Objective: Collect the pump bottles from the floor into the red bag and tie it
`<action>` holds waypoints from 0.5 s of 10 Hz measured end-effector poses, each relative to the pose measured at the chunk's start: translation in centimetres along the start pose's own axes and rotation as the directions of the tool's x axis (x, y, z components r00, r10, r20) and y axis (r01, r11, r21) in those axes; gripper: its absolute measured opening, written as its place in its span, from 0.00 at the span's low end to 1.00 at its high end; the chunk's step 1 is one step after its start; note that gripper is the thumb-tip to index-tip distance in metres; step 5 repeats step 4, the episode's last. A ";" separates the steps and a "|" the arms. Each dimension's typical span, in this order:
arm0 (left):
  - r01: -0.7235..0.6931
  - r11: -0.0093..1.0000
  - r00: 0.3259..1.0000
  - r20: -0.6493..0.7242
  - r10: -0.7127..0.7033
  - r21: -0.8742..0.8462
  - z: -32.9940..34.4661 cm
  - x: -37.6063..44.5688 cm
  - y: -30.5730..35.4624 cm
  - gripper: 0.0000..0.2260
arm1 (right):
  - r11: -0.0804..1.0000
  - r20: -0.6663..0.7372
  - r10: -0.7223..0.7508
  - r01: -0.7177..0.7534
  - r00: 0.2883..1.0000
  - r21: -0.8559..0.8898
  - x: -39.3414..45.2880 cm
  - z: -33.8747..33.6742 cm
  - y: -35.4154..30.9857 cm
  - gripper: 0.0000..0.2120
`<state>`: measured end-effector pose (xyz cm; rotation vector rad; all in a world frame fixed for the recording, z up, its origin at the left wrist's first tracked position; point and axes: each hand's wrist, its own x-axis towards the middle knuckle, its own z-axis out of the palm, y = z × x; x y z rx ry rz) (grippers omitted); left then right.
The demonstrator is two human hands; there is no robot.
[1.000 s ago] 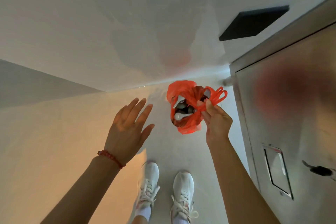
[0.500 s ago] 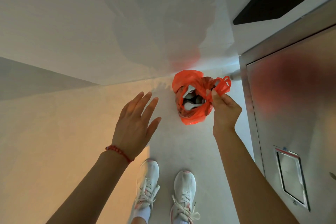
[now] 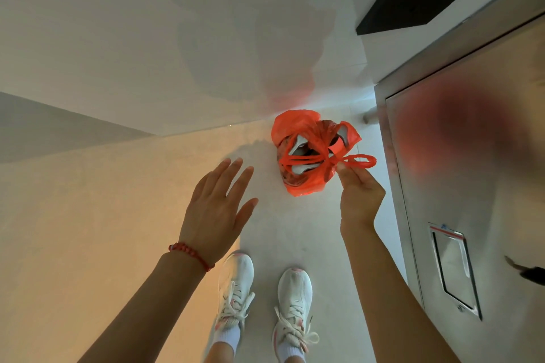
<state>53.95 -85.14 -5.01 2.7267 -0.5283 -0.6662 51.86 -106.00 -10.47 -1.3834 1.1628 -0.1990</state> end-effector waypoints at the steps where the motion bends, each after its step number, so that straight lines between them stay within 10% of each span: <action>1: -0.006 1.000 1.000 0.004 0.006 -0.012 -0.5 -0.6 0.7 0.28 | 0.998 0.047 0.055 -0.056 0.997 0.028 -1.4 -0.8 -0.3 0.15; 3: -0.018 1.000 1.000 0.014 0.018 -0.004 -3.3 -1.9 2.2 0.29 | 0.838 0.223 -0.207 0.290 0.953 -0.463 -6.4 -2.6 -3.1 0.16; 5: -0.004 1.000 1.000 -0.002 0.004 -0.009 -5.0 -2.9 2.9 0.30 | 0.661 0.337 -0.324 0.467 0.884 -0.588 -8.3 -3.8 -5.2 0.19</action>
